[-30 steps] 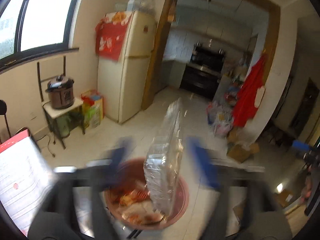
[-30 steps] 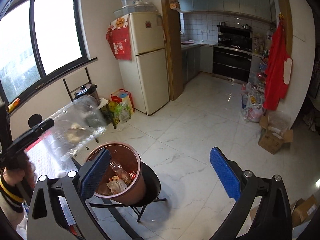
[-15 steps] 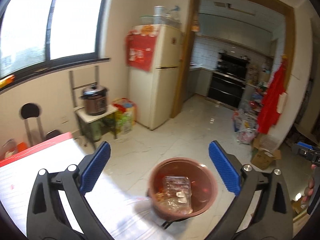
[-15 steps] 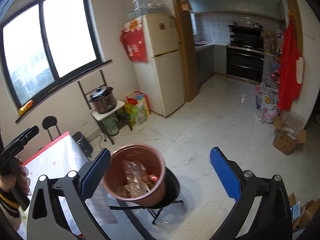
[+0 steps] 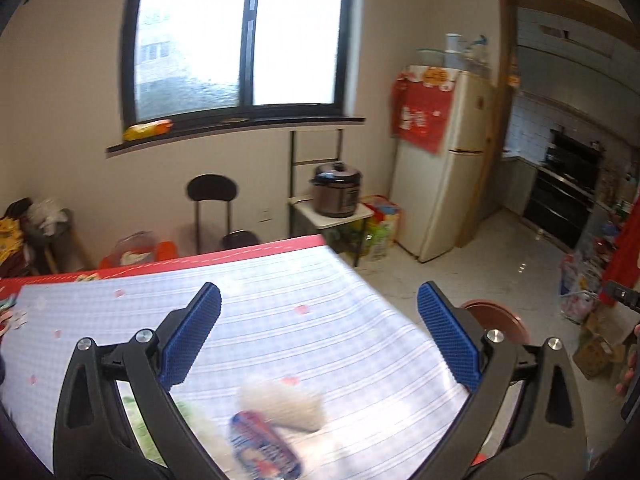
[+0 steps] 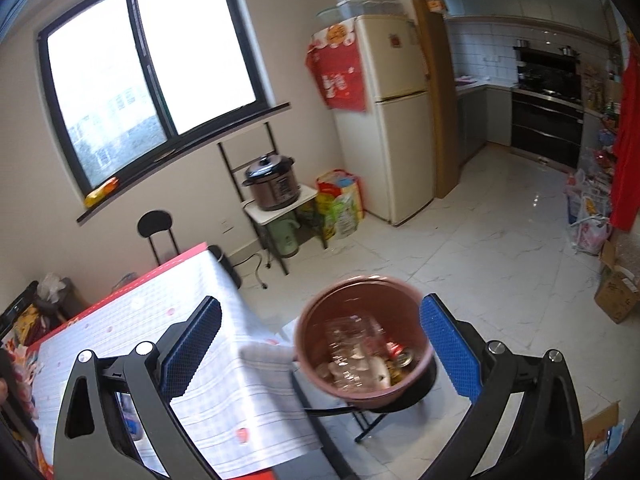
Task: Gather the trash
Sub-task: 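Return both tools over the remaining trash on the table, then grasp the blue-red snack wrapper with the right tool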
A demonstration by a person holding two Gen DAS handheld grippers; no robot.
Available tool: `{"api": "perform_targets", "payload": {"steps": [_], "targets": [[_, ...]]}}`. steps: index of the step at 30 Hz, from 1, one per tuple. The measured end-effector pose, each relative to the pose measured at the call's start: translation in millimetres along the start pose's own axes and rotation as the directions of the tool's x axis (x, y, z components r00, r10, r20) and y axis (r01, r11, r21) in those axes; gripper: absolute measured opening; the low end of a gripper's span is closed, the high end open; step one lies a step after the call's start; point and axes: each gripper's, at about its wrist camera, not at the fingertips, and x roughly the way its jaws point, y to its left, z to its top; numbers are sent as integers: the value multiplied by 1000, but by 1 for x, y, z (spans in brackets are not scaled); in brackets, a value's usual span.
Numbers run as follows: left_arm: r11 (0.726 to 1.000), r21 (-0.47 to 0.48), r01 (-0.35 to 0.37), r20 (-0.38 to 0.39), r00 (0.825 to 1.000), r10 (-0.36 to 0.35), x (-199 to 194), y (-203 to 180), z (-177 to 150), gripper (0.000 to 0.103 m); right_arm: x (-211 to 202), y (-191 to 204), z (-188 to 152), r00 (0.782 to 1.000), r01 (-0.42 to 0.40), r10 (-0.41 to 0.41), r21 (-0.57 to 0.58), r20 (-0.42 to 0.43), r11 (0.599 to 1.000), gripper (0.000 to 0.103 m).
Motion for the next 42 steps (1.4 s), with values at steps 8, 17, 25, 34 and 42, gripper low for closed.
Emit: {"api": "perform_targets", "payload": {"steps": [8,17,25,34,42], "targets": [[992,-63,-112,-29,993,111,-42,92,-19,97,10,65,-26,997,-47,45,-33,-60,998,98],[973,-152,-176,-75,983,166,-79,168,-53,97,19,142,-51,987,-110,96,-108,-127,988,98],[946,-236,-223,-144,971,193,-86,222,-93,97,32,214,-83,969,-172,128,-202,-210,964,98],[926,-273,-259,-214,955,204,-91,291,-129,97,52,282,-138,949,-204,135,-226,-286,953,98],[937,-258,-235,-281,946,160,-74,332,-156,97,85,339,-187,896,-298,193,-218,-400,929,98]]}}
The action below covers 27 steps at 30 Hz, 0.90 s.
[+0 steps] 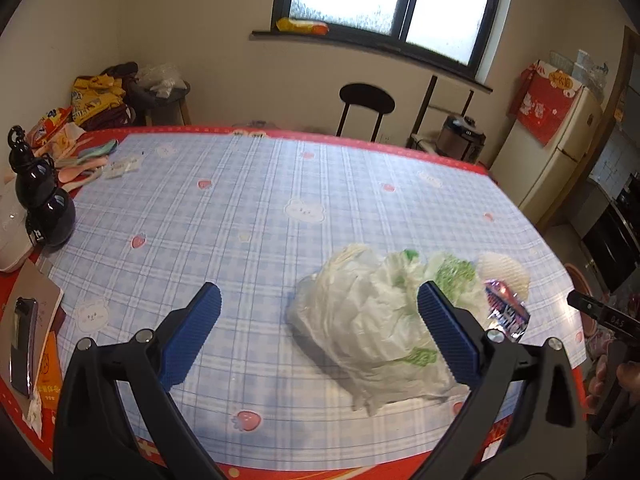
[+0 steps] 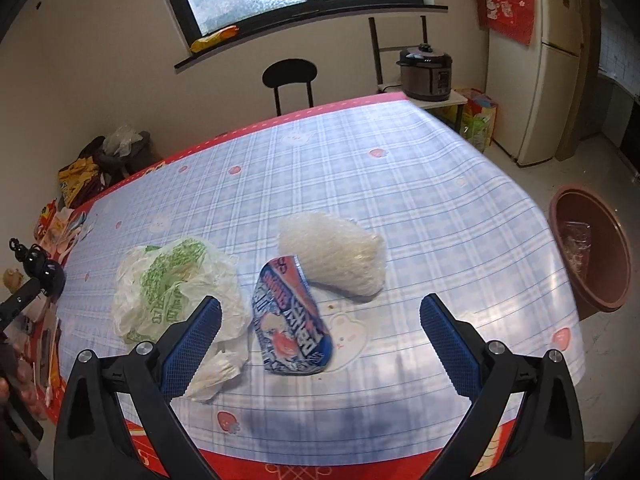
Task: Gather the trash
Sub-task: 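Grasp the blue-red snack wrapper with the right tool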
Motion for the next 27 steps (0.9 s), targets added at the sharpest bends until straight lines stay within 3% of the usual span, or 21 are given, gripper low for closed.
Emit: {"api": "perform_targets", "payload": {"steps": [6,8,16,22,27], "targets": [[999,11,50,-39,998,-49,20,7,-1,97,36,22,-4,998,1,-6,-81,-61,997,95],[998,8,64,-51,997,-63,27,8,-1,97,49,22,-1,997,1,-10,-105,-79,994,82],[993,52,106,-99,990,-101,44,-3,-1,97,100,18,1,983,-29,12,-88,-183,996,71],[988,59,142,-133,982,-133,58,-5,-2,97,111,27,-4,974,-47,31,-67,-226,997,58],[977,68,201,-178,966,-186,73,-15,-9,97,108,33,-5,969,-68,55,-47,-242,997,55]]}}
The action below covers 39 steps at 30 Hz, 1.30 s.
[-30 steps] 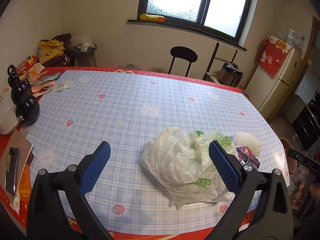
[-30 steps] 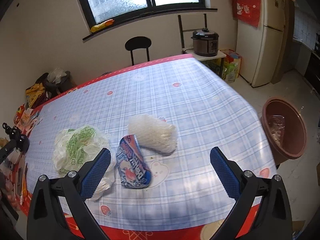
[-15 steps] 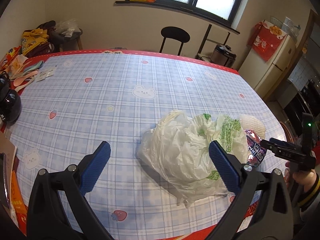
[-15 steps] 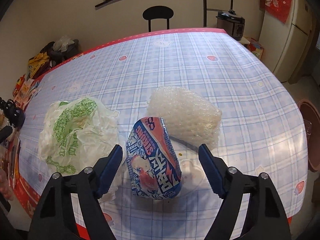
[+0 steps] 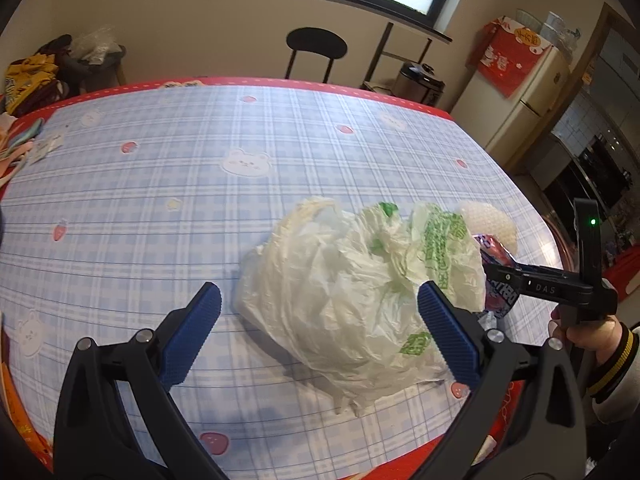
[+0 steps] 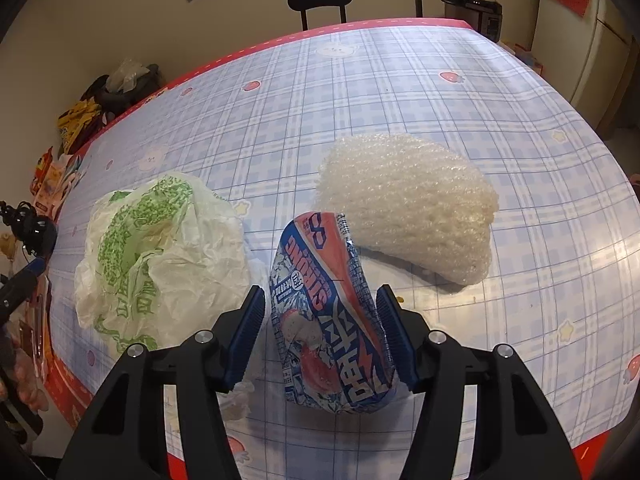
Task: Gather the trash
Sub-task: 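Grasp the blue-red snack wrapper with the right tool, then grasp the white-green plastic bag with the left tool while the right tool holds the wrapper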
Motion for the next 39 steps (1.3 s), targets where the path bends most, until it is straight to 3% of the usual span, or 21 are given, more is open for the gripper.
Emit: {"api": "perform_targets", "payload": {"steps": [5,11,21,33,34,35,39], "targets": [[999,1,52,-47,998,-52,19,-8,-4,97,-2,2,-3,1000,-10,10,-3,-24,1000,21],[991,78,105,-94,991,-97,39,-30,-7,97,-21,5,-6,999,-48,48,12,23,999,6],[986,139,95,-140,987,-76,74,-48,-10,97,-35,18,-9,997,-28,29,-17,67,999,6],[993,100,55,-178,983,-37,91,-50,-17,96,-43,11,-19,997,-18,19,-11,68,1000,6],[994,97,59,-172,984,-41,89,-49,-17,91,-45,11,-19,997,-16,17,-12,72,1000,6],[994,93,65,-169,984,-49,87,-47,-16,74,-47,10,-19,997,-15,16,-14,76,1000,6],[994,75,85,-155,985,-72,71,-35,-14,41,-54,10,-16,995,-9,10,-8,102,1000,6]]}}
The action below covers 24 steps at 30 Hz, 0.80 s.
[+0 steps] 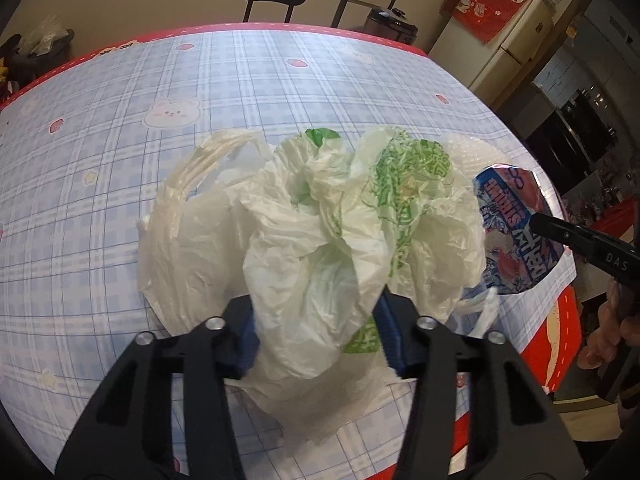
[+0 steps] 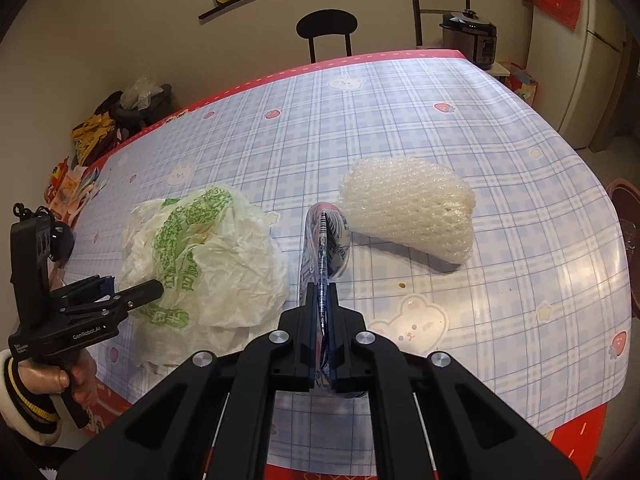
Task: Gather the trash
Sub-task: 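Grasp the white-green plastic bag with the left tool while the right tool holds the wrapper, then carry the wrapper toward the bin with the right tool while the left tool lifts the bag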
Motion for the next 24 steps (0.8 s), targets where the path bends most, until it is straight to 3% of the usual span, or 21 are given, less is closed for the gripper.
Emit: {"api": "perform_targets", "payload": {"steps": [2,5,10,16,19,24], "targets": [[1000,4,7,26,1000,-7,-14,5,-2,24,-1,1,1,1000,-2,2,5,7,1000,6],[999,-9,41,88,995,-41,-44,13,-3,18,-2,5,2,1000,-6,6,10,15,1000,6],[997,-40,72,195,979,-63,-93,31,-3,16,-8,13,5,999,-13,13,-3,39,1000,6],[993,-90,74,325,945,-41,-144,54,4,16,-10,17,1,999,-20,19,13,50,1000,6],[991,-122,55,359,933,-8,-160,64,5,16,-13,21,-1,998,-27,26,14,51,1000,6],[988,-155,23,364,931,35,-170,72,-5,16,-22,24,1,997,-34,34,-4,63,999,6]]}}
